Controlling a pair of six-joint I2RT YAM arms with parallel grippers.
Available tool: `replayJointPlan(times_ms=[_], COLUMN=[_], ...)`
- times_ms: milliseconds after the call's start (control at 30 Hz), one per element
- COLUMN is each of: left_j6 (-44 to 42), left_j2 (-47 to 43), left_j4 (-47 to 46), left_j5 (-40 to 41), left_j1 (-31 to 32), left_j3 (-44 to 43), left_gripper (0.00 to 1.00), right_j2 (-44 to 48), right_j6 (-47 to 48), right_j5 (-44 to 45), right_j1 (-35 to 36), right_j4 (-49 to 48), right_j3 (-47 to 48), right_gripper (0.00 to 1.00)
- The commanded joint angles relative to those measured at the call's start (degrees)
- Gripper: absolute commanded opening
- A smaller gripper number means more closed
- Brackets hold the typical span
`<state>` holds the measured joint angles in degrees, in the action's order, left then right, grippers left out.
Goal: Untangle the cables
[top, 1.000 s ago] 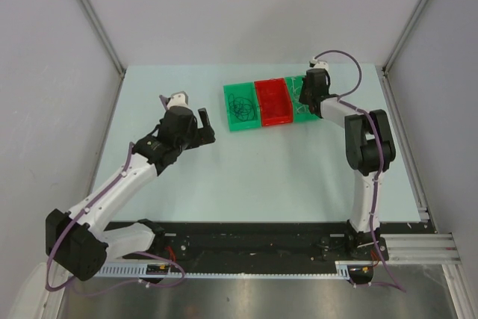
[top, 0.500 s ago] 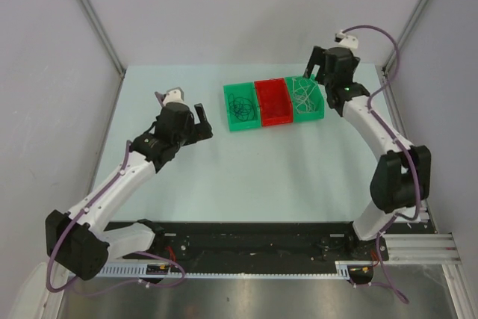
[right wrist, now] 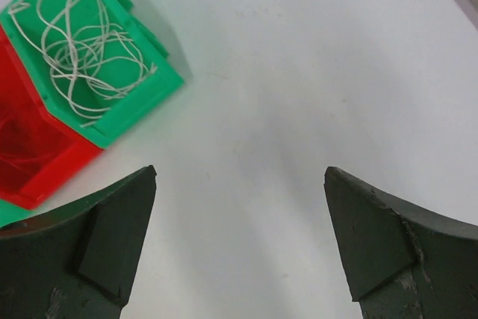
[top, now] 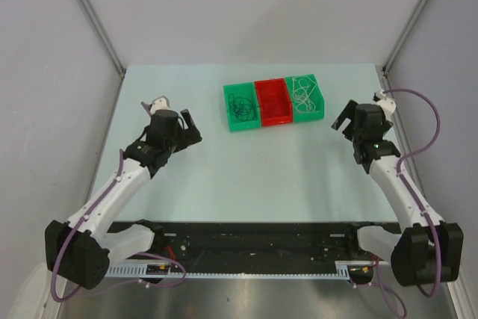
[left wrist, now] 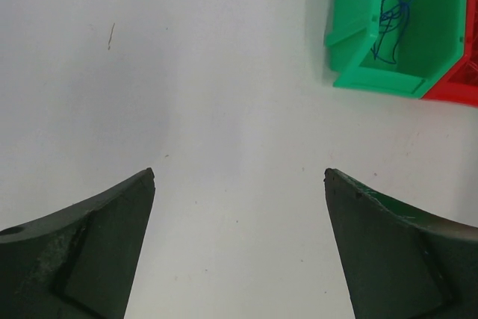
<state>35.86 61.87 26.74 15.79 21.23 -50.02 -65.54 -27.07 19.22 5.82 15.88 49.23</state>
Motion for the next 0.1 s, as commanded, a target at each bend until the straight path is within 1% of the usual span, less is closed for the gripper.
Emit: replayJointPlan(times_ms=[0,67], left_j6=[2.6,2.6], left_j2=[-2.0,-2.5], left_j4=[-0.8,-0.8], left_j5=[-0.8,-1.3], left_j1=[-0.2,-0.2], left_j3=[1.0,1.2], left_gripper=[1.00,1.00], right_j2=[7.2,8.4], right_j6=[-1.3,-0.1], right_j5=[3.4,1.3], right_j1=[-0.3,-0.1], right_j4=[-4.3,-7.8], right_j3=[-5.3,-6.6], right_gripper=[1.00,1.00])
